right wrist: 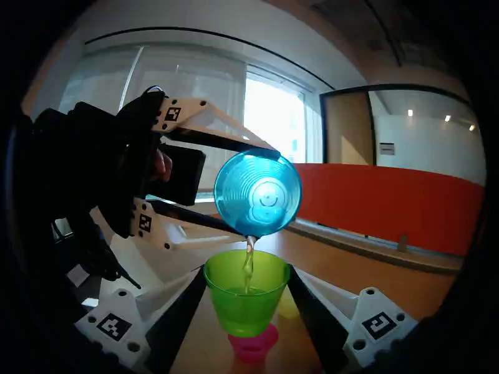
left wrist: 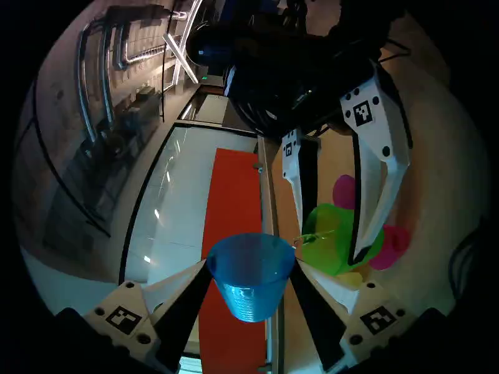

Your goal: Pour water

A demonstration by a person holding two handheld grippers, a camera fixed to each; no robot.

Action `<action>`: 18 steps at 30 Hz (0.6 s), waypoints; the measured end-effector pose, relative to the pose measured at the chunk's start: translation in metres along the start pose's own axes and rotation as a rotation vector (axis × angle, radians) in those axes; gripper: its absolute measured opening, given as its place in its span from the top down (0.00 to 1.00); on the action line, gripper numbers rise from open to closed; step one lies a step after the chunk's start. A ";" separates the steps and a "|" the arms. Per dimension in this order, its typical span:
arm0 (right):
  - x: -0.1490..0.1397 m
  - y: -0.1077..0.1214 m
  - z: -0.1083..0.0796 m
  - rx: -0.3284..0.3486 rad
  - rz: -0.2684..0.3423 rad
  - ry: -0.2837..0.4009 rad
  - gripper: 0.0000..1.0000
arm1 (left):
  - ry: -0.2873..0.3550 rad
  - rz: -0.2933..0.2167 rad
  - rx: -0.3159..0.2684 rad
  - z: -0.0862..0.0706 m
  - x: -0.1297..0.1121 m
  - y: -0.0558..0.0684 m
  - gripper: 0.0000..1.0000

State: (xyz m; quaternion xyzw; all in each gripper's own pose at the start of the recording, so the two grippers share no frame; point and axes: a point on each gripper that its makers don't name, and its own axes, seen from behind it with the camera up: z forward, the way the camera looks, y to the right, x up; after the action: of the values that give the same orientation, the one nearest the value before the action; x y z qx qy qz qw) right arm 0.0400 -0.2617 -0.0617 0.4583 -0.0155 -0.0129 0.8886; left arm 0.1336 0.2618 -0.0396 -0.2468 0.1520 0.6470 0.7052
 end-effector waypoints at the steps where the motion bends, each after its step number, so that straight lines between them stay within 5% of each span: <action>1: 0.000 0.000 0.000 0.000 0.000 0.000 0.06 | 0.000 0.007 0.002 0.000 0.000 -0.001 0.15; 18: 0.004 -0.001 0.001 -0.003 -0.002 0.008 0.06 | 0.004 0.093 0.024 -0.002 0.005 -0.014 0.15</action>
State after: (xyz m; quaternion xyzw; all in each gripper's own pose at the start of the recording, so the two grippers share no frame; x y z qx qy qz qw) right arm 0.0444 -0.2631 -0.0617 0.4570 -0.0116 -0.0120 0.8893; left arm 0.1487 0.2644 -0.0421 -0.2320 0.1725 0.6768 0.6770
